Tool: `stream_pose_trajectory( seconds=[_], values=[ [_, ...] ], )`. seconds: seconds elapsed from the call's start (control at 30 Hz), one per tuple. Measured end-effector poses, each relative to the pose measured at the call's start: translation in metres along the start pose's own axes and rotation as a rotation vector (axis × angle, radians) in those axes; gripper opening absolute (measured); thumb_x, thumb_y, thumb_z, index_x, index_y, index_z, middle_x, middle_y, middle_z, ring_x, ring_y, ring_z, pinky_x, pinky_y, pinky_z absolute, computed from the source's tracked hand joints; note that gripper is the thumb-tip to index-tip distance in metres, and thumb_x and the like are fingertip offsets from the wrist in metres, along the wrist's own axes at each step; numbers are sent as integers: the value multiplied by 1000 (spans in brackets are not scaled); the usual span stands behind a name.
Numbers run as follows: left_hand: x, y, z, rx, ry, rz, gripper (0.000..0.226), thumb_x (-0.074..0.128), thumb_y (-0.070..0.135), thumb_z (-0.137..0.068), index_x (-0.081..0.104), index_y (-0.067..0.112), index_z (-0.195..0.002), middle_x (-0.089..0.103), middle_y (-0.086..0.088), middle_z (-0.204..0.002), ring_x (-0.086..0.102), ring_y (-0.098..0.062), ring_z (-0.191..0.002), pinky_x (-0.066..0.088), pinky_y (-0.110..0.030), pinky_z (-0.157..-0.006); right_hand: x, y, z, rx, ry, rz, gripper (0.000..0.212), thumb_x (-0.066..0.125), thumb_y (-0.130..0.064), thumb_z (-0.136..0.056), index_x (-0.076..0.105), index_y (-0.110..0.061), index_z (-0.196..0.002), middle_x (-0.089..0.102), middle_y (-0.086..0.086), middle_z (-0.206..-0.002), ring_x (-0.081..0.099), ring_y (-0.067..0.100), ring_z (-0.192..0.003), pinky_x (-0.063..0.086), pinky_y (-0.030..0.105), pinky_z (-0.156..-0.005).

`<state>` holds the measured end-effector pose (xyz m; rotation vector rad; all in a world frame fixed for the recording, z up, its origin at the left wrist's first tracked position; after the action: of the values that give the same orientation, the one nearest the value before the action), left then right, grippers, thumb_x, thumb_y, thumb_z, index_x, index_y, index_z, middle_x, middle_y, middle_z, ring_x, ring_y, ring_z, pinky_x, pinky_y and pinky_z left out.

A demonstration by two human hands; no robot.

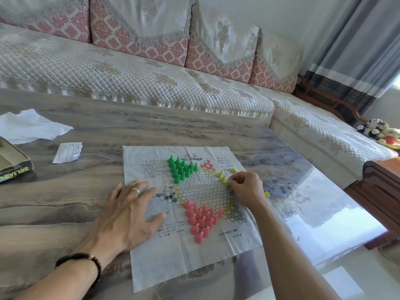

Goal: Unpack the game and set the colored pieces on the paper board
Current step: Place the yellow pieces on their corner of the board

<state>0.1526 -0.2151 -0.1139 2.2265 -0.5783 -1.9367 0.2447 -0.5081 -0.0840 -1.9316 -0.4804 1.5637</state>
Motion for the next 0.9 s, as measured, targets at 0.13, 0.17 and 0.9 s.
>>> stream_pose_trajectory(
  seconds=[0.13, 0.17, 0.9],
  values=[
    [-1, 0, 0, 6, 8, 2, 89, 18, 74, -70, 37, 30, -144, 31, 6, -153, 14, -11, -145, 6, -37, -119, 0, -1, 1, -8, -33, 47, 5, 69, -15, -83, 74, -16, -82, 64, -9, -69, 58, 7, -66, 42, 22, -57],
    [-1, 0, 0, 7, 7, 1, 89, 18, 74, -70, 37, 29, -144, 31, 5, -153, 14, -11, -145, 6, -37, -119, 0, -2, 2, -16, -41, 57, 5, 69, -15, -83, 74, -16, -81, 64, -9, -69, 58, 7, -66, 43, 22, -57],
    [0, 0, 0, -5, -4, 16, 89, 18, 74, -71, 33, 30, -146, 26, 8, -155, 9, -8, -145, 3, -36, -119, -43, 5, -19, -24, 178, 91, 14, 61, -16, -85, 72, -18, -77, 68, -3, -68, 62, 14, -61, 48, 24, -55]
  ],
)
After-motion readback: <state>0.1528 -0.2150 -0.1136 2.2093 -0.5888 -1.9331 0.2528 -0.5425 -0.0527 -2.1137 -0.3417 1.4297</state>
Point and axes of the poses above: each hand's wrist, its own z-axis away from the middle knuckle, its own x-axis out of the palm, y = z × x, the point moved 6 cm from there along -z, towards the middle knuckle
